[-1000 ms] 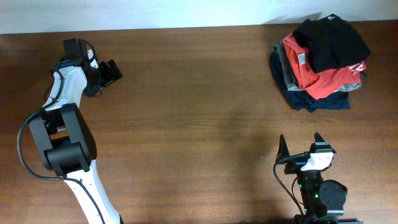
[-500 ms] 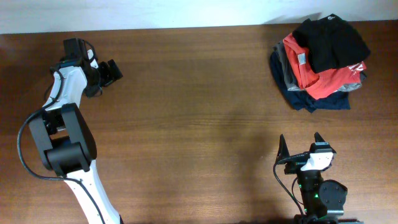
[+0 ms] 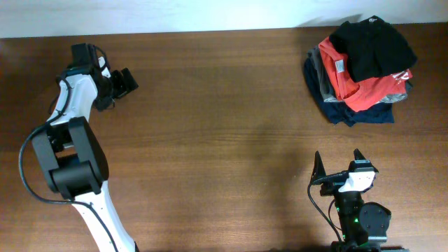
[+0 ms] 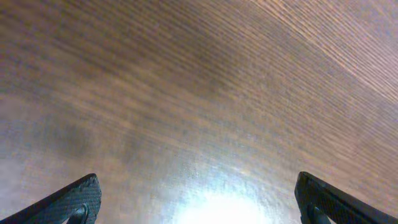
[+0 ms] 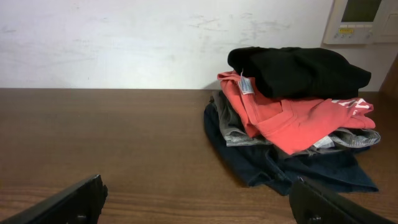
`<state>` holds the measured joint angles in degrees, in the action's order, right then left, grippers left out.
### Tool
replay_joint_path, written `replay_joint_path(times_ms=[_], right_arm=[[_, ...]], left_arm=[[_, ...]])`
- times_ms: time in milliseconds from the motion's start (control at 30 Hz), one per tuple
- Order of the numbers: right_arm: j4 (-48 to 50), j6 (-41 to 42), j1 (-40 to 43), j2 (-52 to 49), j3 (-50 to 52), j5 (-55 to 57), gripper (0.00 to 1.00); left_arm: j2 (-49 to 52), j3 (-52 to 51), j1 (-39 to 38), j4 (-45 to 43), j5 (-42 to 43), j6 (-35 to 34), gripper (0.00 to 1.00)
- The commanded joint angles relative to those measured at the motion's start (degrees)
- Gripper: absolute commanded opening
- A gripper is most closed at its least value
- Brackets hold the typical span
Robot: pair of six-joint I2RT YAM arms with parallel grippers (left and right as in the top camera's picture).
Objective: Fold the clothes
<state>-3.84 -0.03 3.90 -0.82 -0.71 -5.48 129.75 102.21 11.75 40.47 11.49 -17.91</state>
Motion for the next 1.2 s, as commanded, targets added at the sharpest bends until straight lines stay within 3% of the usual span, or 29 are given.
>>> replay_joint_path(times_ms=[0, 167, 300, 433, 500, 767, 1167], right_arm=[[-0.2, 0.0, -0.5, 0.5, 0.4, -0.1, 0.99], [-0.2, 0.0, -0.5, 0.5, 0.4, -0.1, 0.99], [-0.2, 0.0, -0.5, 0.5, 0.4, -0.1, 0.99], [-0.2, 0.0, -0.5, 0.5, 0.4, -0.1, 0.99], [-0.2, 0.0, -0.5, 0.5, 0.4, -0.1, 0.98], [-0.2, 0.0, -0.5, 0.5, 0.4, -0.1, 0.99], [-0.2, 0.0, -0.5, 0.5, 0.4, -0.1, 0.99]], left_arm=[[-8.4, 0.7, -1.2, 1.2, -3.5, 0.9, 0.99], [-16.5, 0.7, -5.0, 0.3, -14.6, 2.2, 0.99], [-22.3, 0.7, -8.5, -4.3, -15.7, 15.7, 0.99], [-27.7, 0.7, -11.5, -6.4, -12.0, 30.7, 0.99], [-30.3, 0.7, -12.6, -6.4, -9.8, 35.0, 0.99], [-44.5, -9.3, -13.1, -5.2, -6.3, 35.4, 0.99], [-68.0, -47.4, -12.8, -21.5, -6.4, 35.1, 0.99]])
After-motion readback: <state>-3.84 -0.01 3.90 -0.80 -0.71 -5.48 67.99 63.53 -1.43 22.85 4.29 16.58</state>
